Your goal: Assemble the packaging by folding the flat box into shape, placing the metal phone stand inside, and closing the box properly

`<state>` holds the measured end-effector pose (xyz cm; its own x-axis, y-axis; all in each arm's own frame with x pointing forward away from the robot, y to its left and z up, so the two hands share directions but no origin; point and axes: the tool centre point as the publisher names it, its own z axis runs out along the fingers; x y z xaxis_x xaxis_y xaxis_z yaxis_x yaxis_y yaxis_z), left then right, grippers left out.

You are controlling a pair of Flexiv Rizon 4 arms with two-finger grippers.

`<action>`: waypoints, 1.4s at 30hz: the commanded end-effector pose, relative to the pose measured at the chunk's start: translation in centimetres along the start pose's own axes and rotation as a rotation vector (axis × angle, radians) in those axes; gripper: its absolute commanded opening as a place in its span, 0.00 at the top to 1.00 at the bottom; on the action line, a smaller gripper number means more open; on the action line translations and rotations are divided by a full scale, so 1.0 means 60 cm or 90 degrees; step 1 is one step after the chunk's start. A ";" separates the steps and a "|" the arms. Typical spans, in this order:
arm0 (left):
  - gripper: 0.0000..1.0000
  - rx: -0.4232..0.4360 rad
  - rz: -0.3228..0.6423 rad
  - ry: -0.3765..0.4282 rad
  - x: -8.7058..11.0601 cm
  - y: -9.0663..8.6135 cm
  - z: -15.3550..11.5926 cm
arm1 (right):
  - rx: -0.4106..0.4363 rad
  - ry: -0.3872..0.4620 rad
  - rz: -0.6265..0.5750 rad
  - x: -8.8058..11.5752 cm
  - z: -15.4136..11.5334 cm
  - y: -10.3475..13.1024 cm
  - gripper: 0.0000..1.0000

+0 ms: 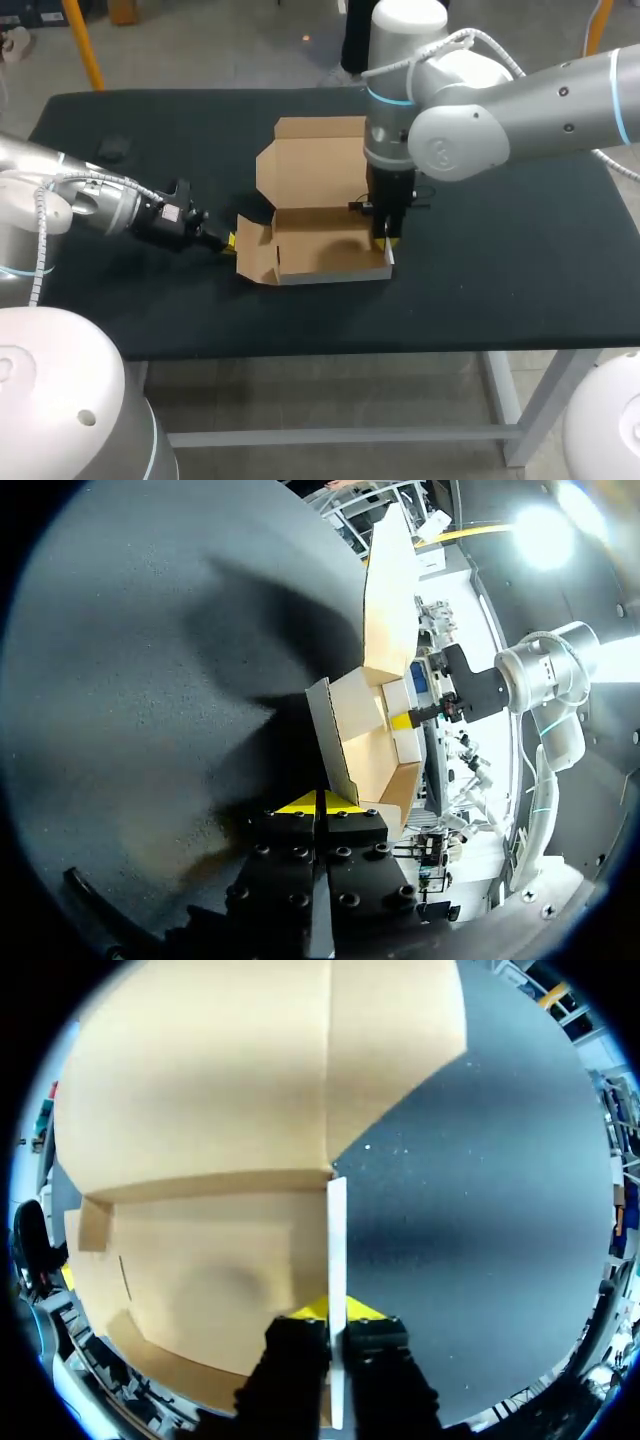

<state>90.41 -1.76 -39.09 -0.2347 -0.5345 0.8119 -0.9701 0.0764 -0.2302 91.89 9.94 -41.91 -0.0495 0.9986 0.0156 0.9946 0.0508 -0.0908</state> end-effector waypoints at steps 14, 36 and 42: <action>1.00 0.003 0.008 0.059 0.052 -0.006 0.026 | 0.003 -0.001 0.000 0.001 0.000 0.001 1.00; 0.95 0.014 0.002 0.059 0.067 -0.004 0.038 | 0.003 -0.001 0.000 0.001 0.000 0.001 1.00; 0.88 0.016 -0.002 0.052 0.060 -0.003 0.038 | 0.003 -0.001 0.000 0.001 0.000 0.001 1.00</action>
<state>89.93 -5.66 -37.22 -0.2388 -0.4652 0.8524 -0.9688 0.0545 -0.2417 91.89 9.94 -41.91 -0.0496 0.9986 0.0156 0.9946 0.0508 -0.0908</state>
